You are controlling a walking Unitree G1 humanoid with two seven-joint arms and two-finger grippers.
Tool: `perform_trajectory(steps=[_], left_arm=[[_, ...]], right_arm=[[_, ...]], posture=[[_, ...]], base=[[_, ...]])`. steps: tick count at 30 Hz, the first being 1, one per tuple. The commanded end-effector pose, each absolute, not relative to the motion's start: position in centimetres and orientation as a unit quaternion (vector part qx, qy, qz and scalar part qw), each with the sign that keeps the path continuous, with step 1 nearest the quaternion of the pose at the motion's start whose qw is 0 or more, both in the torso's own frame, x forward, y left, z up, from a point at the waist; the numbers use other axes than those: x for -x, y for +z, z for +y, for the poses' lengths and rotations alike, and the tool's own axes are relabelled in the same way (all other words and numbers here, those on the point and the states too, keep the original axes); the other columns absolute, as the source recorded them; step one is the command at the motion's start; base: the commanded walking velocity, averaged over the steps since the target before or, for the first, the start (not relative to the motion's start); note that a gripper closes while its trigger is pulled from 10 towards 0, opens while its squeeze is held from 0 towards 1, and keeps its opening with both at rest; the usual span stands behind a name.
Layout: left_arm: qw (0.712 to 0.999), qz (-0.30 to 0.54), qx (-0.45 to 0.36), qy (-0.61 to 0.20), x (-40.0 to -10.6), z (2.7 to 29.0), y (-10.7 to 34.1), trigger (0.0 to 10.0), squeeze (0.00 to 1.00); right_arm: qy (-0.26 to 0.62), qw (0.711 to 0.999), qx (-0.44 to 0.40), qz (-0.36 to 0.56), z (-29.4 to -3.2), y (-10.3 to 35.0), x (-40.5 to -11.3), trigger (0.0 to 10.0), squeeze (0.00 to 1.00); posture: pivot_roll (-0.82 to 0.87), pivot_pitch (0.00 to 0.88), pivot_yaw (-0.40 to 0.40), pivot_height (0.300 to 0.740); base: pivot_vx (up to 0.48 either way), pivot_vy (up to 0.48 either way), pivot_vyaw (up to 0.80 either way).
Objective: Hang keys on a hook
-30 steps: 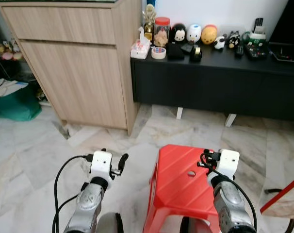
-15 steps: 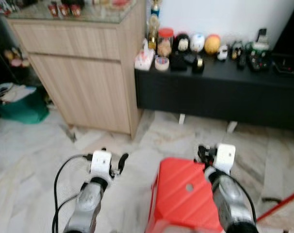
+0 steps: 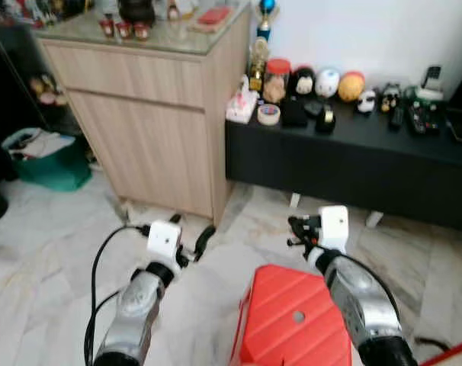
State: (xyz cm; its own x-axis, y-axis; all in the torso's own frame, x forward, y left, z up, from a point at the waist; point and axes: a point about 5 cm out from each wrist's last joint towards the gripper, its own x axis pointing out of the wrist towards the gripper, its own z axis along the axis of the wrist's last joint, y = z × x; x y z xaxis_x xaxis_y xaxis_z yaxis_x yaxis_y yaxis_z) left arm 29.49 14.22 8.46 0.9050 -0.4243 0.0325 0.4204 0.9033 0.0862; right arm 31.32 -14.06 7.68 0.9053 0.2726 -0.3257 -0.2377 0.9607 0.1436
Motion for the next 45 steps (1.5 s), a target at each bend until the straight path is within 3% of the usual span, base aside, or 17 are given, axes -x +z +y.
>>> perform_trajectory(steps=[1, 8, 19, 45], left_arm=[[0.968, -0.016, -0.045, -0.247, -29.2, 13.9, 8.5, 10.0, 0.00], [0.934, 0.002, -0.047, -0.355, -28.6, 12.0, 9.7, 10.0, 0.00], [0.906, 0.020, -0.027, -0.423, -27.9, 10.1, 10.8, 10.0, 0.00], [0.904, 0.066, 0.008, -0.423, -29.0, 8.5, 11.3, 10.0, 0.00]], right_arm=[[0.132, 0.976, -0.045, 0.168, -14.0, 8.9, -31.6, 10.0, 0.00], [0.158, 0.973, -0.058, 0.155, -11.2, 12.3, -31.8, 10.0, 0.00], [0.199, 0.962, -0.058, 0.176, -9.2, 14.3, -30.8, 10.0, 0.00], [0.236, 0.951, -0.046, 0.196, -7.4, 16.1, -28.9, 10.0, 0.00]], posture=[[0.03, 0.000, -0.054, 0.740], [0.03, 0.000, -0.062, 0.740], [0.03, 0.000, -0.064, 0.740], [0.02, 0.015, -0.043, 0.740]], base=[[0.000, 0.000, 0.00], [0.000, 0.000, 0.00], [0.000, 0.000, 0.00], [0.000, 0.000, 0.00]])
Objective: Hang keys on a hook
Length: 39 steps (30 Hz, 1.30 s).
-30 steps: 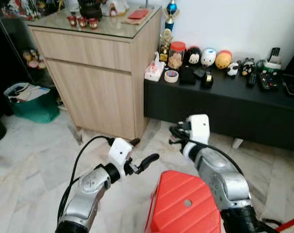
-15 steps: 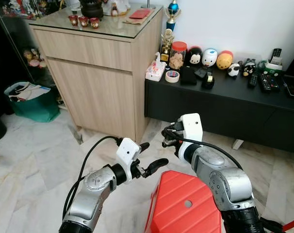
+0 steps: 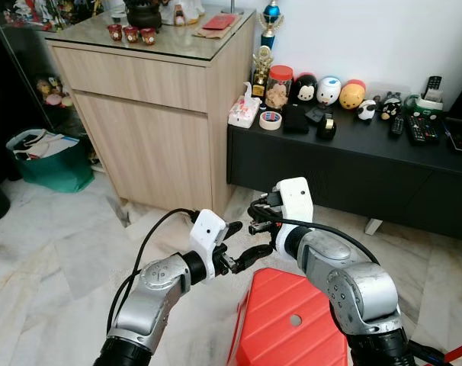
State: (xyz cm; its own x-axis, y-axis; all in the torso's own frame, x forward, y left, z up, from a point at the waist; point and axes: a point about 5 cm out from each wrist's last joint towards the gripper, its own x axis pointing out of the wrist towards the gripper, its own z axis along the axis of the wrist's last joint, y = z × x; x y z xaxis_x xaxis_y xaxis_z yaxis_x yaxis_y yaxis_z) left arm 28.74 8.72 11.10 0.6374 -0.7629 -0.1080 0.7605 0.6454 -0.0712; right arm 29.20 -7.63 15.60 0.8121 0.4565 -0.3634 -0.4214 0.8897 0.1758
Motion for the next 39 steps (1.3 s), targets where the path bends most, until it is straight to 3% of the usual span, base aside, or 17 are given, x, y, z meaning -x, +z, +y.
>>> perform_trajectory(steps=[1, 22, 23, 24, 25, 26, 30, 32, 33, 39], left_arm=[[0.906, 0.064, 0.006, -0.417, -29.1, 8.5, 11.2, 10.0, 0.00], [0.933, 0.002, 0.029, -0.358, -30.3, 8.9, 12.2, 10.0, 0.00], [0.934, -0.001, 0.029, -0.357, -30.3, 8.9, 12.2, 9.0, 0.00], [0.934, -0.003, 0.028, -0.356, -30.3, 8.9, 12.3, 9.0, 0.00], [0.934, -0.005, 0.028, -0.356, -30.4, 8.9, 12.3, 3.8, 0.00], [0.934, -0.005, 0.028, -0.357, -30.3, 8.9, 12.3, 1.4, 0.00], [0.933, -0.008, 0.031, -0.359, -30.3, 8.9, 12.3, 1.8, 0.00], [0.932, -0.010, 0.032, -0.360, -30.3, 8.8, 12.4, 1.6, 0.00], [0.932, -0.011, 0.031, -0.361, -30.3, 8.8, 12.4, 0.0, 0.00], [0.930, -0.010, 0.031, -0.367, -30.2, 8.8, 12.3, 0.0, 0.00]], right_arm=[[0.236, 0.951, -0.046, 0.196, -7.4, 16.1, -28.9, 10.0, 0.00], [0.234, 0.950, -0.056, 0.198, -7.2, 16.4, -28.6, 10.0, 0.00], [0.234, 0.950, -0.056, 0.199, -7.2, 16.4, -28.6, 10.0, 0.00], [0.233, 0.950, -0.056, 0.199, -7.2, 16.4, -28.6, 10.0, 0.00], [0.233, 0.950, -0.057, 0.199, -7.2, 16.4, -28.6, 10.0, 0.00], [0.233, 0.950, -0.057, 0.199, -7.2, 16.4, -28.6, 10.0, 0.00], [0.233, 0.950, -0.058, 0.199, -7.2, 16.4, -28.6, 10.0, 0.00], [0.233, 0.950, -0.058, 0.199, -7.2, 16.4, -28.6, 10.0, 0.00], [0.233, 0.950, -0.059, 0.199, -7.2, 16.4, -28.6, 10.0, 0.00], [0.233, 0.950, -0.061, 0.199, -7.2, 16.3, -28.6, 10.0, 0.00]], posture=[[0.02, 0.015, -0.043, 0.740], [0.01, 0.013, -0.040, 0.740], [0.01, 0.017, -0.043, 0.740], [0.01, 0.017, -0.043, 0.740], [0.01, 0.017, -0.043, 0.740], [0.01, 0.017, -0.043, 0.740], [0.01, 0.019, -0.043, 0.740], [0.01, 0.019, -0.043, 0.740], [0.01, 0.022, -0.043, 0.740], [0.01, 0.022, -0.043, 0.740]], base=[[0.000, 0.000, 0.00], [0.000, 0.000, 0.00], [0.000, 0.000, 0.00], [0.000, 0.000, 0.00], [0.000, 0.000, 0.00], [0.000, 0.000, 0.00], [0.000, 0.000, 0.00], [0.000, 0.000, 0.00], [0.000, 0.000, 0.00], [0.000, 0.000, 0.00]])
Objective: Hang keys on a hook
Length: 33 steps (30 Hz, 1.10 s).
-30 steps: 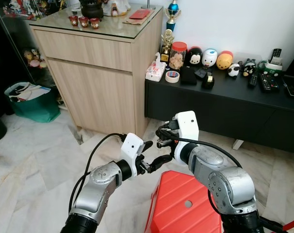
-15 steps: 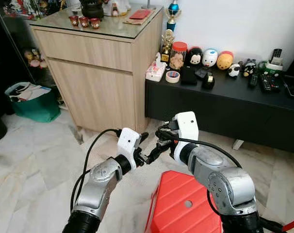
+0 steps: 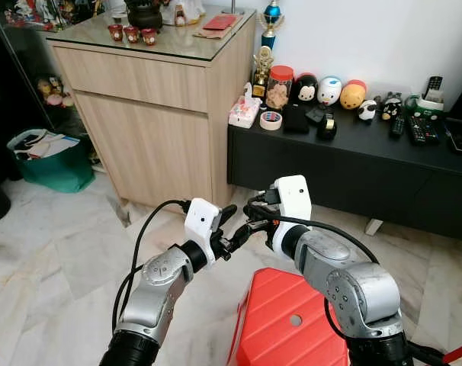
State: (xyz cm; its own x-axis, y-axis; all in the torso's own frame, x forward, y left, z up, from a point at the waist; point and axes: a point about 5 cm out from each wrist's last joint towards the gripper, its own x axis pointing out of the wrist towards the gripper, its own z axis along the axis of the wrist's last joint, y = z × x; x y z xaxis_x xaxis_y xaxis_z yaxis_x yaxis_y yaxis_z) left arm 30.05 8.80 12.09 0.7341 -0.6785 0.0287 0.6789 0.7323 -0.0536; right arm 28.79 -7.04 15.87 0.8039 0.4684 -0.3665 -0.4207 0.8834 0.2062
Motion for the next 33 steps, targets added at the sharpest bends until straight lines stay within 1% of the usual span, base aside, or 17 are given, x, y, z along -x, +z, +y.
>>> perform_trajectory(steps=[1, 21, 33], left_arm=[[0.929, -0.009, 0.031, -0.370, -30.18, 8.74, 12.28, 0.0, 0.00], [0.925, -0.011, 0.017, -0.379, -30.07, 8.74, 12.19, 0.0, 0.00], [0.924, -0.015, 0.022, -0.381, -30.02, 8.65, 12.27, 0.0, 0.00]], right_arm=[[0.232, 0.950, -0.061, 0.199, -7.14, 16.35, -28.65, 10.0, 0.00], [0.230, 0.951, -0.064, 0.197, -7.05, 16.35, -28.83, 10.0, 0.00], [0.229, 0.951, -0.065, 0.196, -7.04, 16.31, -28.89, 10.0, 0.00]], posture=[[0.01, 0.024, -0.042, 0.740], [0.01, 0.027, -0.040, 0.740], [0.01, 0.027, -0.040, 0.740]], base=[[0.000, 0.000, 0.00], [0.000, 0.000, 0.00], [0.000, 0.000, 0.00]])
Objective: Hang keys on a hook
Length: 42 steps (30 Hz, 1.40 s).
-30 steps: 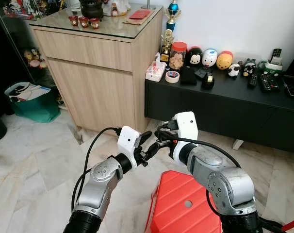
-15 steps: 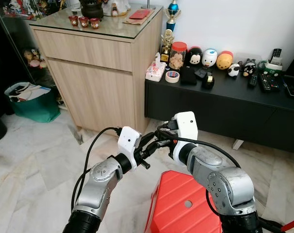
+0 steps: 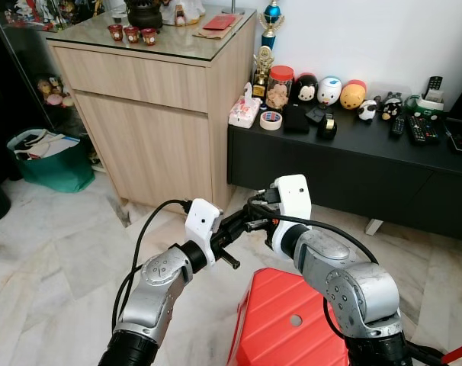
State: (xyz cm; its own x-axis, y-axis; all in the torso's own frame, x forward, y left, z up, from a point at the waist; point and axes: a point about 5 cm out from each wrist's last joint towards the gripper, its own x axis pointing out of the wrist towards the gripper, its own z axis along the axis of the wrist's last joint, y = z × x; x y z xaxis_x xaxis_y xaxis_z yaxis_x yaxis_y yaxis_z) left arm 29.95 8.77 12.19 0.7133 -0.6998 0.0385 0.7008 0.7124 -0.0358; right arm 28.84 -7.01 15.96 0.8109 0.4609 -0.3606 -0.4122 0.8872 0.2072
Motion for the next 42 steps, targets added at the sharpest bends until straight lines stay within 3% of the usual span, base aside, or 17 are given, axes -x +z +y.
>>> perform_trajectory(steps=[1, 15, 16, 17, 18, 24, 25, 26, 32, 37, 38, 42], left_arm=[[0.924, -0.015, 0.022, -0.381, -30.0, 8.6, 12.3, 0.0, 0.00], [0.924, -0.017, 0.023, -0.382, -30.1, 8.6, 12.3, 0.0, 0.00], [0.923, -0.017, 0.023, -0.383, -30.0, 8.6, 12.3, 0.0, 0.00], [0.923, -0.017, 0.023, -0.383, -30.0, 8.6, 12.3, 0.0, 0.00], [0.923, -0.017, 0.023, -0.384, -30.0, 8.6, 12.3, 0.0, 0.00], [0.922, -0.015, 0.024, -0.387, -29.9, 8.6, 12.2, 0.0, 0.00], [0.922, -0.015, 0.025, -0.387, -29.9, 8.6, 12.2, 0.0, 0.00], [0.922, -0.015, 0.024, -0.387, -29.9, 8.6, 12.2, 0.0, 0.00], [0.922, -0.012, 0.021, -0.386, -29.8, 8.7, 12.1, 0.0, 0.00], [0.936, -0.009, 0.009, -0.351, -30.3, 9.7, 11.8, 0.0, 0.00], [0.947, -0.002, -0.001, -0.322, -30.7, 10.4, 11.5, 10.0, 0.00], [0.968, 0.014, -0.002, -0.251, -31.3, 12.7, 10.5, 10.0, 0.00]], right_arm=[[0.229, 0.951, -0.065, 0.196, -7.0, 16.3, -28.9, 10.0, 0.00], [0.226, 0.953, -0.063, 0.194, -7.1, 16.3, -29.1, 10.0, 0.00], [0.221, 0.954, -0.067, 0.192, -7.2, 16.3, -29.1, 10.0, 0.16], [0.219, 0.954, -0.070, 0.191, -7.2, 16.3, -29.2, 10.0, 0.16], [0.217, 0.955, -0.071, 0.190, -7.2, 16.3, -29.2, 10.0, 1.00], [0.179, 0.966, -0.101, 0.155, -8.1, 17.1, -30.0, 10.0, 1.00], [0.170, 0.970, -0.103, 0.143, -8.3, 17.4, -30.2, 10.0, 0.54], [0.163, 0.972, -0.105, 0.133, -8.5, 17.7, -30.3, 10.0, 0.00], [0.106, 0.982, -0.130, 0.082, -10.5, 19.0, -31.5, 10.0, 0.00], [0.047, 0.987, -0.092, 0.123, -13.6, 15.9, -32.3, 10.0, 0.00], [0.032, 0.986, -0.079, 0.143, -14.6, 14.2, -32.3, 10.0, 0.00], [-0.001, 0.975, -0.065, 0.210, -16.8, 8.9, -31.6, 10.0, 0.00]], posture=[[0.01, 0.027, -0.040, 0.740], [0.02, 0.025, -0.039, 0.740], [0.02, 0.025, -0.039, 0.740], [0.02, 0.025, -0.039, 0.740], [0.02, 0.025, -0.039, 0.740], [0.02, 0.026, -0.040, 0.740], [0.02, 0.026, -0.040, 0.740], [0.02, 0.026, -0.040, 0.740], [0.02, 0.025, -0.039, 0.740], [0.02, 0.020, -0.038, 0.740], [0.02, 0.020, -0.038, 0.740], [0.02, 0.004, -0.039, 0.740]], base=[[0.000, 0.000, 0.00], [0.000, 0.000, 0.00], [0.000, 0.000, 0.00], [0.000, 0.000, 0.00], [0.000, 0.000, 0.00], [0.000, 0.000, 0.00], [0.000, 0.000, 0.00], [0.000, 0.000, 0.00], [0.000, 0.000, 0.00], [0.000, 0.000, 0.00], [0.000, 0.000, 0.00], [0.000, 0.000, 0.00]])
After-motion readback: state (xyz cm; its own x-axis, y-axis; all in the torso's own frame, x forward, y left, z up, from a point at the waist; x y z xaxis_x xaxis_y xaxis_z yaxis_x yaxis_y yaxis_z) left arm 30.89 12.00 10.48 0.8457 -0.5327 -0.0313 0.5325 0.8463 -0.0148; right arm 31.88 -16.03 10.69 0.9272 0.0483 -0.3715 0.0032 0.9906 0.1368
